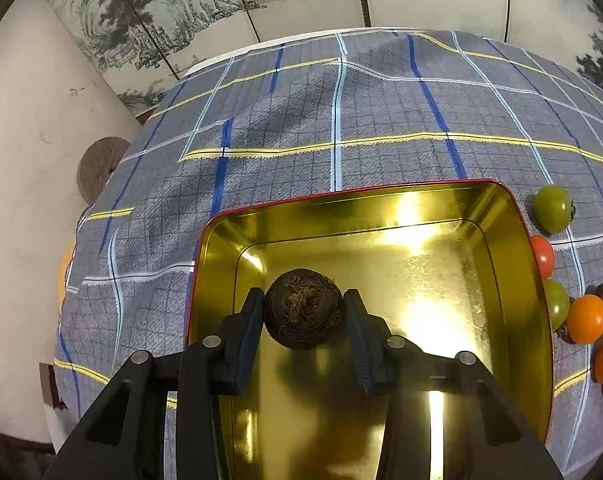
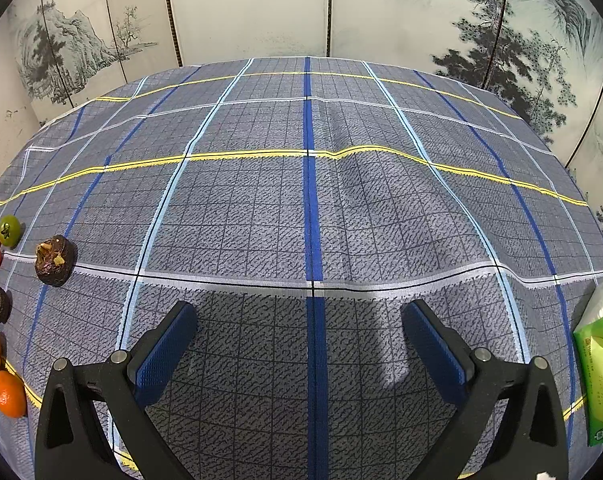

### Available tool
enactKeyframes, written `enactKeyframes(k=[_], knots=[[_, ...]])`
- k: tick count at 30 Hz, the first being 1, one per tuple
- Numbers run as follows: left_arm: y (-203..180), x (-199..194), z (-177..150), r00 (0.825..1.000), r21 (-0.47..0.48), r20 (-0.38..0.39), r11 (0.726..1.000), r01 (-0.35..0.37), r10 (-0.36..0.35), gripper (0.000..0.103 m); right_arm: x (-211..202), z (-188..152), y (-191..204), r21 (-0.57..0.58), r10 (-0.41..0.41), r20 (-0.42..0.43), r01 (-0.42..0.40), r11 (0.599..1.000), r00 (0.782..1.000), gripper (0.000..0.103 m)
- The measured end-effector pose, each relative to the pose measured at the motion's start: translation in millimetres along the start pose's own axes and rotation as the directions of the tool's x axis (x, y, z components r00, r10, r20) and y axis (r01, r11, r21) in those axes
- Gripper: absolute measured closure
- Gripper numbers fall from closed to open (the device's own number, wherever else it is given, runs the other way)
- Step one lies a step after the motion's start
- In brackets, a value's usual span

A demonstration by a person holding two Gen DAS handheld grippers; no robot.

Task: Organize fruits
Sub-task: 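Carry the dark brown fruit with the left gripper into the gold tin and release, then move the right gripper to the large tangerine and grasp it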

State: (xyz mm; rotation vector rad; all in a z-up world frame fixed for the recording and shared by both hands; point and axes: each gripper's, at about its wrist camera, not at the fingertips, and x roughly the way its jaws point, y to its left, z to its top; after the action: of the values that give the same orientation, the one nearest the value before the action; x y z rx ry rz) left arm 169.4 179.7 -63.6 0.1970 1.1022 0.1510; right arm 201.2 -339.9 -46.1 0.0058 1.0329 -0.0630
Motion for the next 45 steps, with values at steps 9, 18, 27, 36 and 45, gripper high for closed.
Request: enactKeyframes(k=[9,18,27,36,45], knots=[[5,11,4,1.000,-0.021,-0.014,1.000,-0.003,0.003,0.061,0,0,0,0.000,0.000,0.000,0.000,1.000,1.000,0.000],[6,19,6,0.999,-0.019,-0.023,1.000,-0.024,0.023,0.061,0,0,0,0.000,0.000,0.000,0.000,1.000,1.000,0.000],[11,8,4,1.000,-0.028,0.027,1.000,-0.009,0.010,0.043,0,0,0,0.000,-0.001,0.000,0.001,1.000,1.000,0.000],[6,-48,-19,0.977,-0.109,0.168,0.982,0.152,-0.133,0.038,0,0,0,-0.001,-0.001,0.000,0.001,1.000,1.000,0.000],[-26,-109,-69,0.914,-0.126,0.305,0.940,0.318,-0.269,0.034,0,0,0,-0.001,-0.001,0.001,0.001,1.000,1.000,0.000]])
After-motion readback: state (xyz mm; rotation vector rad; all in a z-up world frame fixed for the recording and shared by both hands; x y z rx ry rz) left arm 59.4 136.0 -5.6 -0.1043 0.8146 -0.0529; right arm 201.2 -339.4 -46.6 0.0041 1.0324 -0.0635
